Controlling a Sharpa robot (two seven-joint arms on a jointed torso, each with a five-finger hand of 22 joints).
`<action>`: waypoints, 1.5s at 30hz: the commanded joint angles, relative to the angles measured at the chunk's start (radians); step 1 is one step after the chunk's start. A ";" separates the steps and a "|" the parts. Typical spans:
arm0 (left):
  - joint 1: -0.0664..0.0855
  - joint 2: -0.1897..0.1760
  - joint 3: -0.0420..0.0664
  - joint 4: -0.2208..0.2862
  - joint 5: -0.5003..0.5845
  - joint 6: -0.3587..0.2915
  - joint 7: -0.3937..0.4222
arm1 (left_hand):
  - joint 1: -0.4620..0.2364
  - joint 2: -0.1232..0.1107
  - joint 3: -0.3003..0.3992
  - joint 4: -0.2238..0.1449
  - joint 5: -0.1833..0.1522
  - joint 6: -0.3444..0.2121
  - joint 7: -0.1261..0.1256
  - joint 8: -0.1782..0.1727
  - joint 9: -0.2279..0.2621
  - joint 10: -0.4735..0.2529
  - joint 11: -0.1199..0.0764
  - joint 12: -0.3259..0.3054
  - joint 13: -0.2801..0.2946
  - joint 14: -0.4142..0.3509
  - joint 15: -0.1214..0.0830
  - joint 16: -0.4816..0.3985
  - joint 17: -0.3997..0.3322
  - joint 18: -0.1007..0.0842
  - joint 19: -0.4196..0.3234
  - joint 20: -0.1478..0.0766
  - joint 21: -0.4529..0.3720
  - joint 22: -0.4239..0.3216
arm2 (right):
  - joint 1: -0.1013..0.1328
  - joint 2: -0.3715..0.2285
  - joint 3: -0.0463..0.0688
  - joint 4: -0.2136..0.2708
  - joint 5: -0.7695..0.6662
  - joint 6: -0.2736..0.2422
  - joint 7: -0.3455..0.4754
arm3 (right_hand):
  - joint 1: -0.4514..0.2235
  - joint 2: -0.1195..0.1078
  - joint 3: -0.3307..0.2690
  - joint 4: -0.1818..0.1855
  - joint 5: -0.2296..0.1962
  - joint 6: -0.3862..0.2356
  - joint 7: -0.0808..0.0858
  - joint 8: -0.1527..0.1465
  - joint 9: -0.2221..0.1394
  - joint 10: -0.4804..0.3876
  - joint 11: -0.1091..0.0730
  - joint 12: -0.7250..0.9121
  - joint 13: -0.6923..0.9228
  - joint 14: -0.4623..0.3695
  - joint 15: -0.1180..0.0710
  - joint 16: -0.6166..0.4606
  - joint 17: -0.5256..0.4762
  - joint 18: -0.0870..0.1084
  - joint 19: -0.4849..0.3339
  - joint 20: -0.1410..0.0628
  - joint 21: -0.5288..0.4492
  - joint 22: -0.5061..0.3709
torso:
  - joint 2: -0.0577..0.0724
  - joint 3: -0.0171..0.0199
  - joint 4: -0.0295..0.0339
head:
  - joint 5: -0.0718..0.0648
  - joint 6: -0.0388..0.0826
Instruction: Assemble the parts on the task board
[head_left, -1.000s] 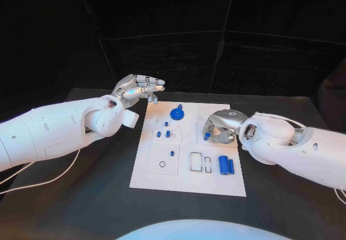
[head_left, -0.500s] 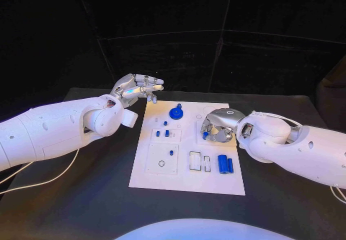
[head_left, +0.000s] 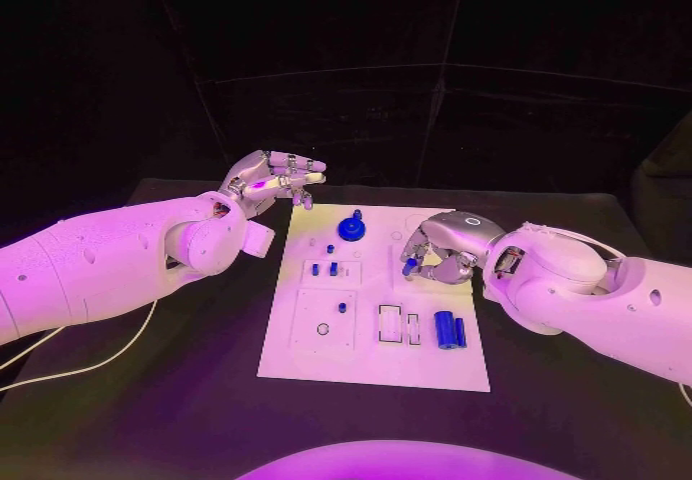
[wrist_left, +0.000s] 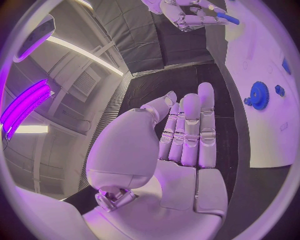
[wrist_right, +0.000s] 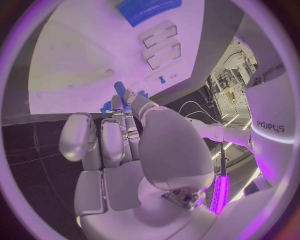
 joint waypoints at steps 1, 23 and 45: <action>0.002 0.000 0.001 0.000 0.003 0.012 0.003 | 0.001 0.005 -0.004 0.001 0.000 -0.004 0.001 0.004 -0.001 -0.007 0.001 0.003 0.001 -0.007 0.003 -0.006 -0.001 0.005 -0.008 0.001 -0.003 -0.001 | 0.002 -0.007 0.008 0.033 0.090 -0.054 0.011 | -0.008 0.000 0.004 0.001 -0.003 0.007 0.003 0.001 -0.001 0.005 0.001 -0.008 0.000 0.037 -0.006 0.004 0.002 0.004 0.002 -0.008 0.005 0.002 | 0.001 0.0002 0.0000 | 0.002 0.001; 0.002 0.010 0.001 0.001 0.003 0.014 0.004 | 0.003 0.006 -0.005 0.000 0.000 -0.004 0.001 0.004 -0.001 -0.008 0.001 0.004 0.001 -0.008 0.003 -0.006 -0.002 0.006 -0.008 0.001 -0.004 -0.002 | -0.044 0.226 -0.009 0.014 0.095 -0.039 0.099 | -0.008 -0.001 0.012 0.001 0.009 0.005 0.009 -0.005 -0.003 0.005 0.005 -0.023 -0.001 0.037 -0.004 0.007 0.004 0.004 0.001 -0.007 0.005 0.001 | 0.003 0.0002 0.0009 | 0.039 -0.015; 0.002 0.015 0.001 0.001 0.003 0.015 0.003 | 0.003 0.006 -0.006 -0.001 0.000 -0.005 0.001 0.005 -0.001 -0.009 0.001 0.006 0.001 -0.009 0.003 -0.006 -0.003 0.006 -0.008 0.001 -0.005 -0.003 | -0.084 0.311 -0.039 -0.080 0.019 0.046 0.107 | -0.009 -0.003 0.015 0.000 0.013 0.002 0.012 -0.009 -0.005 0.004 0.008 -0.030 -0.001 0.037 -0.002 0.008 0.004 0.004 0.001 -0.006 0.005 0.001 | 0.003 0.0005 0.0006 | 0.053 -0.030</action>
